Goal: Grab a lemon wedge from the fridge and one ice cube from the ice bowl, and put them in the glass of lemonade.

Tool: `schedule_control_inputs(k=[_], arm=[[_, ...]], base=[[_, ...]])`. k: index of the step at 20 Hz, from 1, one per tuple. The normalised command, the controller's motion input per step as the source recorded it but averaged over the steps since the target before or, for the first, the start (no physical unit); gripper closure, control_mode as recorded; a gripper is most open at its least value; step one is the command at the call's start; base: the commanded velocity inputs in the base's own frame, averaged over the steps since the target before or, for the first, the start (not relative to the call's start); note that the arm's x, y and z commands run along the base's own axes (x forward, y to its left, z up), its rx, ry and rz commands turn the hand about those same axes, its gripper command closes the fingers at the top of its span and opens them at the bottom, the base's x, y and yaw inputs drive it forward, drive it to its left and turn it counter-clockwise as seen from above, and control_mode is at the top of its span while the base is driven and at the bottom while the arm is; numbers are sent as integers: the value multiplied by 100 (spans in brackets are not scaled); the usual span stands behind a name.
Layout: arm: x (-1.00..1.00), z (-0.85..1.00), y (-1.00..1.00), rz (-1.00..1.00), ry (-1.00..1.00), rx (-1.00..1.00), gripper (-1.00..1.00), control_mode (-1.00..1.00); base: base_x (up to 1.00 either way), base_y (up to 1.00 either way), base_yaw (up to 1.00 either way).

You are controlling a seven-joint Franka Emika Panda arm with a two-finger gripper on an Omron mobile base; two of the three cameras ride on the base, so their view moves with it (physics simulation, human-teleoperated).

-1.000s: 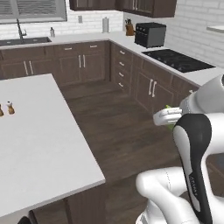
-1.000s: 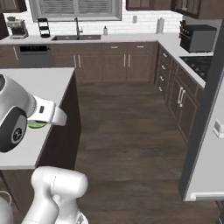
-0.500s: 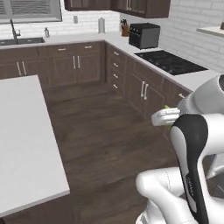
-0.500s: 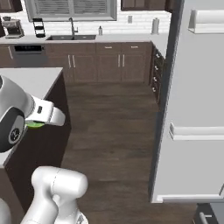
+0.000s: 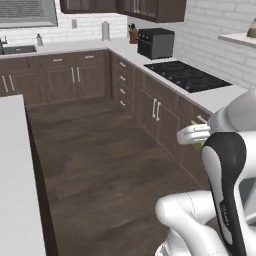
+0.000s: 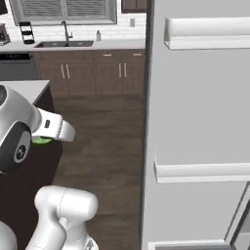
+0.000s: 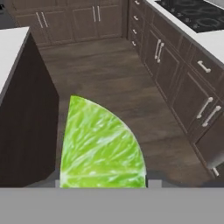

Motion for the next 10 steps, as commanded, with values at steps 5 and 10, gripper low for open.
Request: schedule_control_inputs(k=[5,10], arm=[[0,0,0,0,0,0,100,100],[0,0,0,0,0,0,100,100]], base=[[100,50,-8],[100,-9,-26]])
